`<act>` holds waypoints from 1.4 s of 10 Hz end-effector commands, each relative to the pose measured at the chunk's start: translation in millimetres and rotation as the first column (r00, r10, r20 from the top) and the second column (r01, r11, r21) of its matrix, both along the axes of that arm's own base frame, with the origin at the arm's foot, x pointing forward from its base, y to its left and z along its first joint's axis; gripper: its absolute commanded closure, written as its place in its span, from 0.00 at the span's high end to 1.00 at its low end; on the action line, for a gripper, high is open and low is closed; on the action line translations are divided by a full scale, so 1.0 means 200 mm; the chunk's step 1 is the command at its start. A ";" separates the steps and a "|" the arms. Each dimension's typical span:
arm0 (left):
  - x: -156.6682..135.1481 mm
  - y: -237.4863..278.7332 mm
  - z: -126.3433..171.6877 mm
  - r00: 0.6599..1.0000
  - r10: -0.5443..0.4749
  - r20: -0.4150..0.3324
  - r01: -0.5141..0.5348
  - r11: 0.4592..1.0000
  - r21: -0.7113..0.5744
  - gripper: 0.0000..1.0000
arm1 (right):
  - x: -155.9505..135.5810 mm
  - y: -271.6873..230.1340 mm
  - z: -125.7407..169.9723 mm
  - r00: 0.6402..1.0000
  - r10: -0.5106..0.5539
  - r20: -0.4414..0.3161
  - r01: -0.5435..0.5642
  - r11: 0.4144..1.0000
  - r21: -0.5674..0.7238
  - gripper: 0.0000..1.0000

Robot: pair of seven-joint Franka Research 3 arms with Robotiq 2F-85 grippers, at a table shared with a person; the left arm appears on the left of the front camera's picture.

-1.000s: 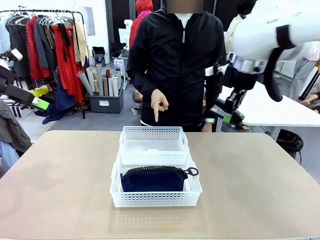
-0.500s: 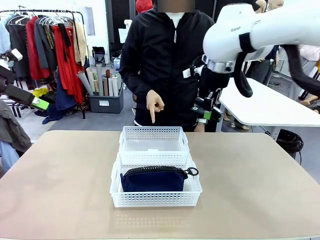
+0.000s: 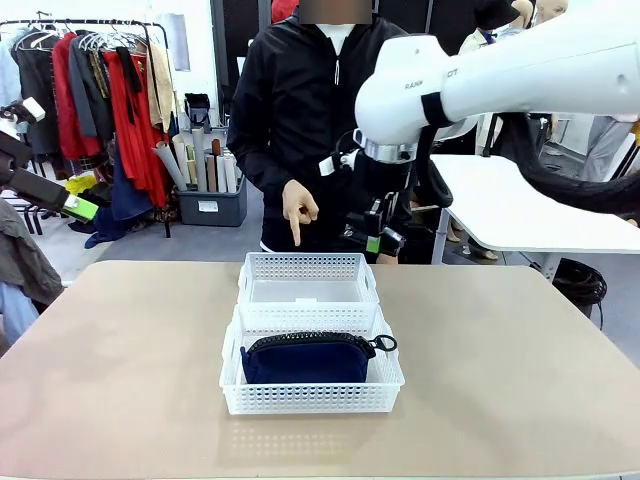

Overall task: Distribute items into two baskets.
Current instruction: Place the picked Stapler into the Organizing basket as instructed by the person.

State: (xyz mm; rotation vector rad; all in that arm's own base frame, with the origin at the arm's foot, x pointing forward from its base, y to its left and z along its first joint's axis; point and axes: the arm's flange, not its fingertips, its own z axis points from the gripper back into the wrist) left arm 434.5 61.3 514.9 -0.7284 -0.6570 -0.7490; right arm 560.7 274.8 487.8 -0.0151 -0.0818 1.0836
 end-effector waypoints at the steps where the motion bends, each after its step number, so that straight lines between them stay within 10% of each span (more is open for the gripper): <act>1: -0.01 0.00 0.00 1.000 -0.004 0.005 0.004 1.000 -0.010 1.00 | 0.07 0.10 -0.02 0.999 0.013 0.042 -0.012 1.000 -0.025 0.00; 14: -0.01 0.00 0.00 1.000 -0.004 0.005 0.004 1.000 -0.010 1.00 | 0.23 0.49 -0.38 0.986 0.166 0.024 -0.165 0.986 -0.028 0.00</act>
